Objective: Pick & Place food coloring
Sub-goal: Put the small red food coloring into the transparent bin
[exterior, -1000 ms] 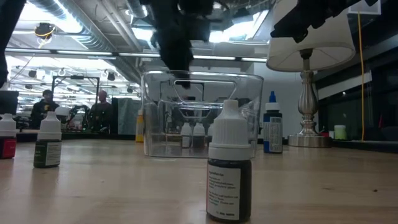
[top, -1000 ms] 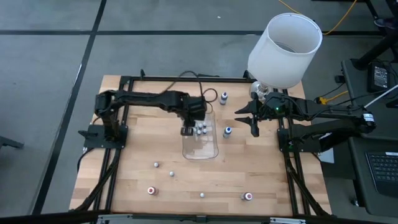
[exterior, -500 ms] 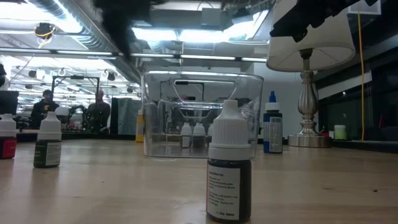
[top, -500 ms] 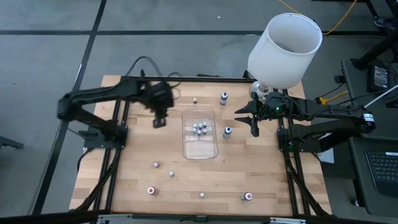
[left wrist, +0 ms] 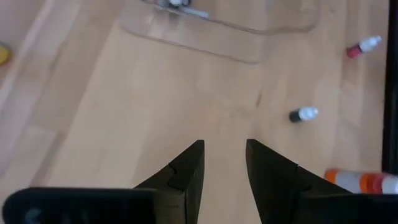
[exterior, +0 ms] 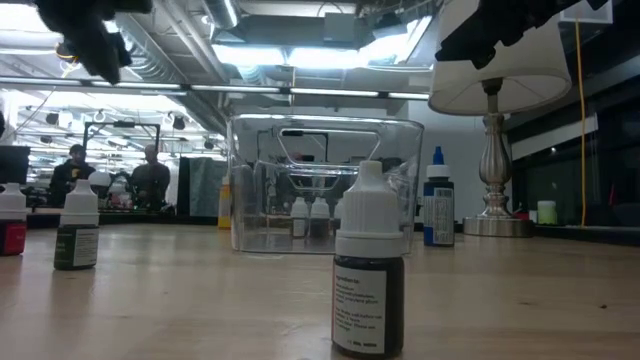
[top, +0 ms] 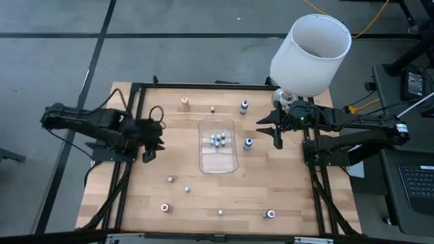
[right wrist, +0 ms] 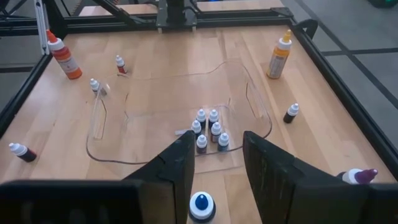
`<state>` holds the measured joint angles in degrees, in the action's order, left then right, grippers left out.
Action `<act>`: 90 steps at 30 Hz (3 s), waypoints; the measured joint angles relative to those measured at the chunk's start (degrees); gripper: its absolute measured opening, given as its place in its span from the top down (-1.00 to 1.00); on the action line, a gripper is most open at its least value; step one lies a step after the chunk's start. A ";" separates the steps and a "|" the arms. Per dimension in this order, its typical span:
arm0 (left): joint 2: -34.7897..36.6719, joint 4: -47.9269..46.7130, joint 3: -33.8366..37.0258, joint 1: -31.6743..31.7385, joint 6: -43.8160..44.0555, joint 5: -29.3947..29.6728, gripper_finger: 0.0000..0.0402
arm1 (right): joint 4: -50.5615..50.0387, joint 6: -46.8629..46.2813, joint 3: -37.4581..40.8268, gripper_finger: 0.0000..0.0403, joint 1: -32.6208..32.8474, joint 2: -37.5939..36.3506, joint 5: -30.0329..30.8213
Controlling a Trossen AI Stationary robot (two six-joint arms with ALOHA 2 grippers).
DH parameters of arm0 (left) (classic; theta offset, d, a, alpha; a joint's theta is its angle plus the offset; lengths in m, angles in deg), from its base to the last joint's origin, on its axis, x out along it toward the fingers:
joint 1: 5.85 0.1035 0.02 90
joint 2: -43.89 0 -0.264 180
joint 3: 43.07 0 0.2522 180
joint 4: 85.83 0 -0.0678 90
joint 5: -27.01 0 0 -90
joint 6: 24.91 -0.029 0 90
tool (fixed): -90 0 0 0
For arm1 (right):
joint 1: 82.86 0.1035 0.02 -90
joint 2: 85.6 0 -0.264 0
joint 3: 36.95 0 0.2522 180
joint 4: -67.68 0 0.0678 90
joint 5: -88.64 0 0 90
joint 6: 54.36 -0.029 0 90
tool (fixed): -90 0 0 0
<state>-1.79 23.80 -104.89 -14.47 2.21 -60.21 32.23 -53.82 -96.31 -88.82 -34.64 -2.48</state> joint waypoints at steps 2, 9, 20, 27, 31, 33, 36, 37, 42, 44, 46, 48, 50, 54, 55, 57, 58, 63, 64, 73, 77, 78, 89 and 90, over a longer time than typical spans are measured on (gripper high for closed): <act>0.65 0.04 0.60 -2.96 0.89 0.90 0.44 | 0.00 -0.02 0.00 0.32 0.00 0.00 0.00; 0.82 -0.28 1.88 -9.44 1.24 1.64 0.44 | 0.00 -0.02 0.00 0.32 0.00 0.00 0.00; 0.32 4.23 7.20 -12.80 14.34 -0.88 0.43 | -0.02 -0.02 0.00 0.32 0.00 0.00 0.00; -5.34 14.05 12.02 -16.41 20.79 0.71 0.39 | -0.42 0.09 0.00 0.32 0.00 0.00 0.00; -10.63 18.73 12.16 -18.33 21.84 0.70 0.25 | -0.48 0.11 0.00 0.32 -0.02 0.00 0.00; -13.07 21.43 12.16 -19.08 22.22 0.74 0.15 | -0.57 0.12 0.00 0.32 -0.01 0.00 0.00; -16.53 23.40 12.16 -19.99 23.76 0.83 0.01 | -0.55 0.15 0.00 0.32 -0.02 0.00 0.00; -17.65 23.78 12.16 -20.34 24.35 0.82 -0.02 | -0.57 0.28 0.00 0.32 -0.02 0.00 0.00; -22.54 23.86 12.16 -22.20 26.18 1.64 -0.09 | -0.55 2.86 0.00 0.32 -0.02 0.00 0.00; -23.89 24.11 12.16 -22.91 26.22 2.38 -0.08 | -0.55 2.95 0.00 0.32 -0.02 0.00 0.00; -25.07 24.54 12.16 -23.25 26.22 2.54 -0.07 | -0.55 2.97 0.00 0.32 -0.02 0.00 0.00; -26.10 25.72 12.16 -23.55 26.22 2.56 -0.06 | -0.56 2.97 0.00 0.32 -0.02 0.00 0.00; -27.15 26.36 12.16 -23.93 26.11 2.75 -0.05 | -0.55 2.99 0.00 0.32 -0.01 0.00 0.00; -28.94 28.44 12.16 -24.41 25.13 3.46 -0.05 | -0.55 2.99 0.00 0.32 -0.02 0.00 0.00; -29.35 28.95 12.16 -24.39 24.81 3.54 -0.05 | -0.55 2.99 0.00 0.32 -0.02 0.00 0.00; -30.06 29.25 12.16 -24.39 24.73 3.60 -0.05 | -0.55 2.99 0.00 0.32 -0.02 0.00 0.00; -30.42 29.38 12.16 -24.39 24.66 3.65 -0.04 | -0.55 2.99 0.00 0.32 -0.02 0.00 0.00; -31.18 29.59 12.16 -24.39 24.18 3.63 0.09 | -0.55 2.99 0.00 0.32 -0.02 0.00 0.00; -31.18 29.65 12.15 -24.39 24.18 3.64 0.12 | -0.55 2.99 0.00 0.32 0.00 0.00 0.00; -31.18 29.69 12.13 -24.39 24.19 3.58 0.58 | -0.55 2.99 0.00 0.32 -0.02 0.00 0.00; -30.65 29.58 11.16 -24.39 24.17 3.42 0.75 | -0.52 2.99 0.00 0.32 -0.02 0.00 0.00; -29.95 29.40 10.33 -24.31 24.15 4.09 0.77 | -0.52 2.98 0.00 0.32 -0.02 0.00 0.00; -17.56 0.92 -11.14 -16.78 23.80 14.17 0.72 | -0.48 2.96 0.00 0.32 -0.01 0.00 0.00; -17.26 -1.18 -13.03 -15.78 23.19 14.08 0.72 | -0.48 2.97 0.00 0.32 -0.02 0.00 0.00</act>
<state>-19.06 22.62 -117.92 -30.25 25.40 -46.13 31.75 -50.85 -96.31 -88.84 -34.64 -2.48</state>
